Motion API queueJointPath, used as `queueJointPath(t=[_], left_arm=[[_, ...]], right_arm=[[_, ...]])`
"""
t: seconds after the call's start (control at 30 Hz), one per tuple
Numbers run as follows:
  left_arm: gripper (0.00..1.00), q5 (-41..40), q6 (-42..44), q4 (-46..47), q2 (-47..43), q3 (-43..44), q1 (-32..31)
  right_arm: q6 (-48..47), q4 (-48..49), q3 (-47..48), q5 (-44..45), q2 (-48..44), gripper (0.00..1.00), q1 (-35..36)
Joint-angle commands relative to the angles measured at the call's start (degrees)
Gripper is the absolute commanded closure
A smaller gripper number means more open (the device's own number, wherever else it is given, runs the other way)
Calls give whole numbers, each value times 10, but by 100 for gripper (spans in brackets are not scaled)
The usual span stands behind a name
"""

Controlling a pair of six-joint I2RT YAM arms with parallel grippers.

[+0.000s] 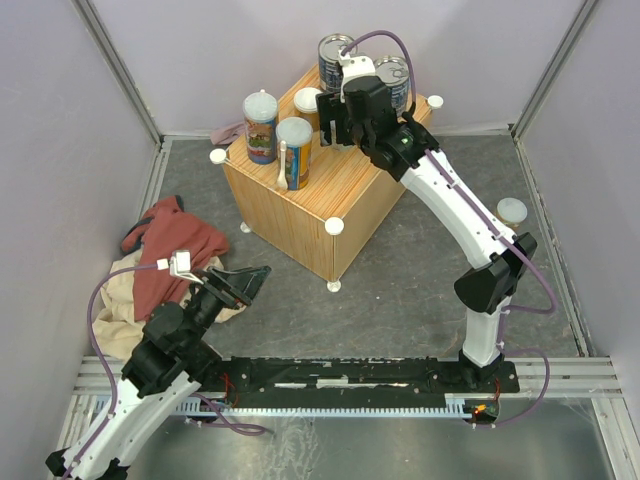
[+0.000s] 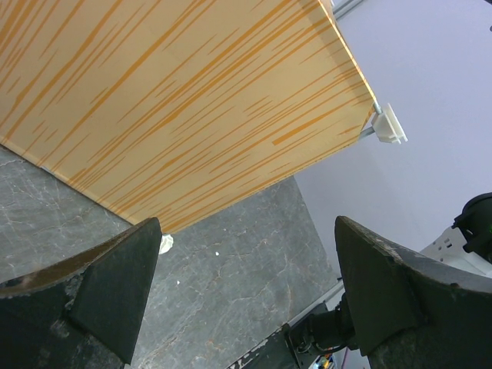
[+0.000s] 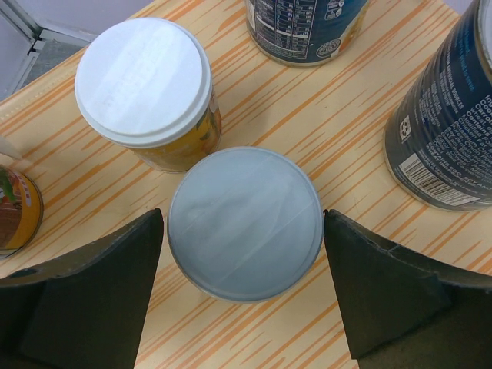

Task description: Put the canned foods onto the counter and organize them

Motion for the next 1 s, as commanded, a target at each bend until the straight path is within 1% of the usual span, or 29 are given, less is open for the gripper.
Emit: queueJointPath(t=[0.0, 0.07, 0.23, 0.73, 0.83, 0.97], left_arm=[[1, 10, -4, 11, -5, 22, -2], [1, 10, -4, 11, -5, 22, -2], [1, 12, -5, 11, -5, 21, -2], [1, 15, -12, 14, -5, 17, -2], [1, 15, -12, 15, -5, 17, -2], [1, 15, -12, 15, -5, 17, -2]], right_arm=[[2, 27, 20, -2, -15, 7, -3], [1, 27, 19, -3, -15, 5, -2], [0, 34, 9, -4, -26, 3, -2], [-4, 52, -25, -19, -82, 0, -2], [-3, 61, -39, -27, -102, 0, -1], [-5, 88, -90, -28, -156, 0, 6]])
